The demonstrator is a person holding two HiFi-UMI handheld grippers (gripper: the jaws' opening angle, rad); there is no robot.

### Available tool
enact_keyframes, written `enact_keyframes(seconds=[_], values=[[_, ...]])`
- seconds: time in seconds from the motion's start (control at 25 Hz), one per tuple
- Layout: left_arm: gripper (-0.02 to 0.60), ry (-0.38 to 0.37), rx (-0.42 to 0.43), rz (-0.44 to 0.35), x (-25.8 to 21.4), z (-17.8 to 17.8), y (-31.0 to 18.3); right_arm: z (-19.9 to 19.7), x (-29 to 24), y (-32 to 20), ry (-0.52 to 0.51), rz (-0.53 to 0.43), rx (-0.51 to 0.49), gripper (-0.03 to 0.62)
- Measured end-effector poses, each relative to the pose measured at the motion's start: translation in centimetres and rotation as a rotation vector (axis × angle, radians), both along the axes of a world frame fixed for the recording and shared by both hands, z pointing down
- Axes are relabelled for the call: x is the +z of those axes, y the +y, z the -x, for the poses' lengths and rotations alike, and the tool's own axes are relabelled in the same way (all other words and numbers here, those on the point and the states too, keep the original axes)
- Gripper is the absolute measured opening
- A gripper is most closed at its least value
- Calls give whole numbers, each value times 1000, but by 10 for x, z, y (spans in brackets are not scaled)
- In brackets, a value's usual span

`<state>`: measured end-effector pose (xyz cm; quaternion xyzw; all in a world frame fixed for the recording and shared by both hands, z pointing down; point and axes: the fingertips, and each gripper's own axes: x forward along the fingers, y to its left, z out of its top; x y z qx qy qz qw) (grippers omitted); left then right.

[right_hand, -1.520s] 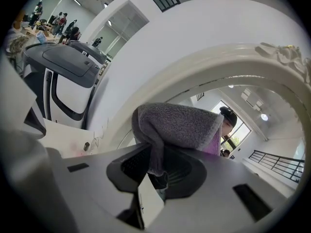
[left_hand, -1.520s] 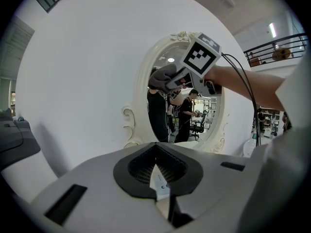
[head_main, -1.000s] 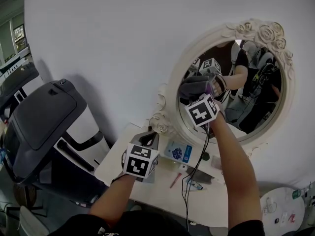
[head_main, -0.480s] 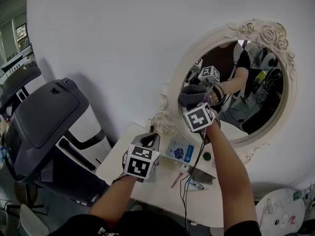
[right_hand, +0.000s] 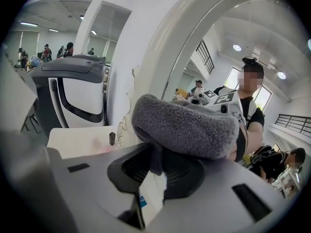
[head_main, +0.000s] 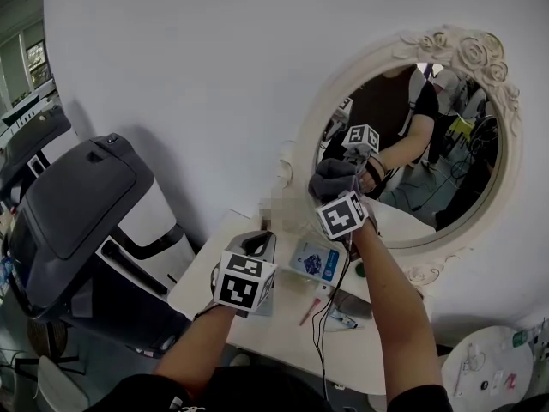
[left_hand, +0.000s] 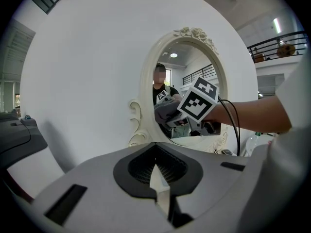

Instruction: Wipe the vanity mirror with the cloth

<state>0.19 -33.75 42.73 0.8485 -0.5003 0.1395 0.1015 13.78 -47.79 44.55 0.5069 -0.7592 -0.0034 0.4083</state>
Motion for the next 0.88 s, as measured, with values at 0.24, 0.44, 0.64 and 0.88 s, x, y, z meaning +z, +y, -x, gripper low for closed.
enact_keyframes(seconds=[0.24, 0.44, 0.64, 0.88], values=[[5, -9, 2, 9, 4, -1, -3, -5, 28, 2, -39, 46, 14, 63], [5, -14, 8, 21, 9, -4, -6, -16, 55, 8, -76, 104, 42, 63], [5, -19, 22, 30, 13, -10, -8, -31, 70, 8, -85, 122, 56, 63], [5, -18, 40, 34, 14, -17, -10, -45, 73, 15, -93, 137, 71, 63]])
